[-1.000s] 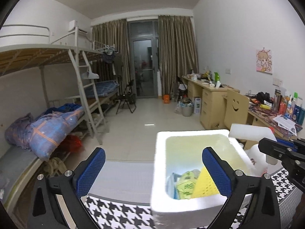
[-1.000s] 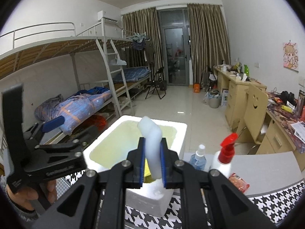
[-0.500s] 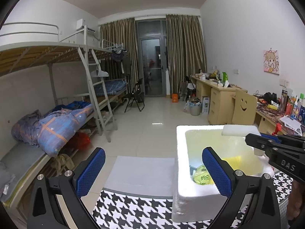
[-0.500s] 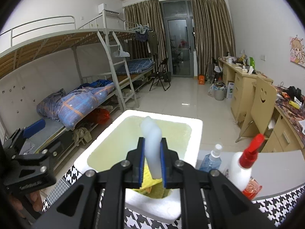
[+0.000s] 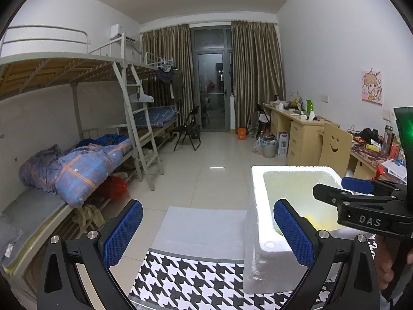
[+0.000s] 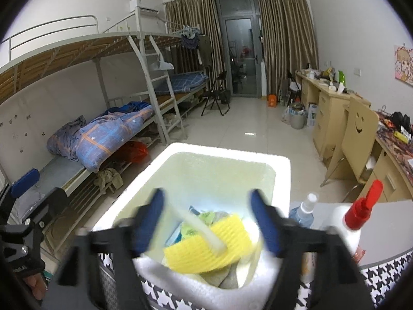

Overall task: Organize soft objects
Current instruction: 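Lower the white foam stick into the foam box and open the right gripper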

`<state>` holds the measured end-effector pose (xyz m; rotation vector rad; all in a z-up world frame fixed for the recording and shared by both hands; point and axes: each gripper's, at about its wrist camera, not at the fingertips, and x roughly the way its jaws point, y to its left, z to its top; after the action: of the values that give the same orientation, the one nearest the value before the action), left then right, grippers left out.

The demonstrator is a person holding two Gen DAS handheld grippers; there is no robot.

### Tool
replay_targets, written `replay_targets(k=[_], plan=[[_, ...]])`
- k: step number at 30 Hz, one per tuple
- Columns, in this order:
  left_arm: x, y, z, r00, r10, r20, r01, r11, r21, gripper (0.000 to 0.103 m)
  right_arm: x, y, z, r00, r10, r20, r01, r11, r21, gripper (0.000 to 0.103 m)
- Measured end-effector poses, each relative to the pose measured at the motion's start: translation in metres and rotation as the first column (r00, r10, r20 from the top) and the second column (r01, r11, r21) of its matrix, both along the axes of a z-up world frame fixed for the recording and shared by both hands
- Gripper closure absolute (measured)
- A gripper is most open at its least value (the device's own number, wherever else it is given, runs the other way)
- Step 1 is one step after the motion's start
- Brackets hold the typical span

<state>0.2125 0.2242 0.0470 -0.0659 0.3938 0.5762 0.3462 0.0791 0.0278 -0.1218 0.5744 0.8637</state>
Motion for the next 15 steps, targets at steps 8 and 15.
replay_targets(k=[8,15], plan=[[-0.004,-0.004,0.003,1.0,-0.013,0.013,0.013,1.0,0.0,0.001,-0.012,-0.01,0.012,0.999,-0.001,0.049,0.001,1.0,-0.001,0.025],[-0.013,-0.014,0.007,1.0,-0.021,0.017,0.022,1.0,-0.01,0.001,-0.026,-0.027,0.022,0.998,-0.006,0.064,0.005,1.0,0.021,0.024]])
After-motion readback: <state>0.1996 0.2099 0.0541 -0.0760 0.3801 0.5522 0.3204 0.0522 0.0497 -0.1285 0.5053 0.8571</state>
